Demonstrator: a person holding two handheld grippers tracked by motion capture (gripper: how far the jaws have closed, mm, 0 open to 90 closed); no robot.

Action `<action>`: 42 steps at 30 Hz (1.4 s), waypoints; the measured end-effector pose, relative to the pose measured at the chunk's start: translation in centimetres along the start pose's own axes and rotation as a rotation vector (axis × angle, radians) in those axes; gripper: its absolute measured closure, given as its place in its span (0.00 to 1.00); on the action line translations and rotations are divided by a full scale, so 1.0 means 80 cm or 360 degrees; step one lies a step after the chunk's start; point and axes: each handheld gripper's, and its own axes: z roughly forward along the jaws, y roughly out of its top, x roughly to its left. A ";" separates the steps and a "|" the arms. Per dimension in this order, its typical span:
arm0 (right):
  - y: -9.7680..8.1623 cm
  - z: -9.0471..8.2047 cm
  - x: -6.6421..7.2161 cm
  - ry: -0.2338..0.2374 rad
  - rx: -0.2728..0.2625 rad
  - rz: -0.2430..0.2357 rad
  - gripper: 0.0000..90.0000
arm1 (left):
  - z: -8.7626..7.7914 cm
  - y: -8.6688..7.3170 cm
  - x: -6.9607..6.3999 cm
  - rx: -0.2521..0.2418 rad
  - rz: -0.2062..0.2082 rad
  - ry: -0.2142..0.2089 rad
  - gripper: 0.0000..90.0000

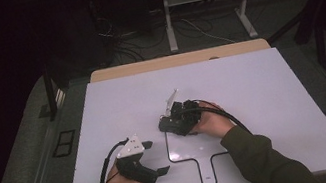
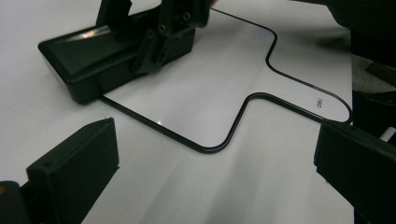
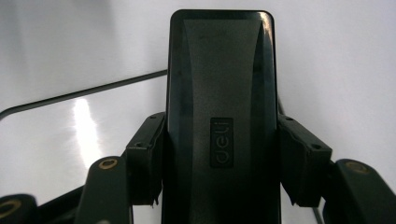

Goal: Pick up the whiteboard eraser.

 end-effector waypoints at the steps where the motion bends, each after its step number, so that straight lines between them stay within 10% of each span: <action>1: 0.001 0.000 0.003 0.0000 -0.0001 -0.0012 0.43 | 0.000 0.000 0.000 -0.0003 -0.0001 0.0001 0.00; 10: 0.001 0.007 -0.025 -0.0039 0.0007 0.0086 0.43 | -0.001 -0.001 0.002 0.0010 0.0009 -0.0003 0.00; 19: 0.001 0.002 0.006 -0.0001 -0.0001 -0.0027 0.43 | 0.001 0.000 0.000 -0.0002 -0.0004 -0.0001 0.00; 26: 0.002 0.008 -0.026 -0.0049 0.0007 0.0054 0.43 | -0.001 -0.001 0.001 0.0019 0.0015 0.0007 0.00; 35: 0.007 0.005 0.004 0.0012 0.0007 -0.0014 0.43 | 0.001 0.000 0.007 0.0017 0.0019 0.0045 0.00; 42: 0.011 0.012 -0.022 -0.0038 0.0010 0.0073 0.43 | 0.002 0.000 0.011 0.0025 0.0035 0.0044 0.00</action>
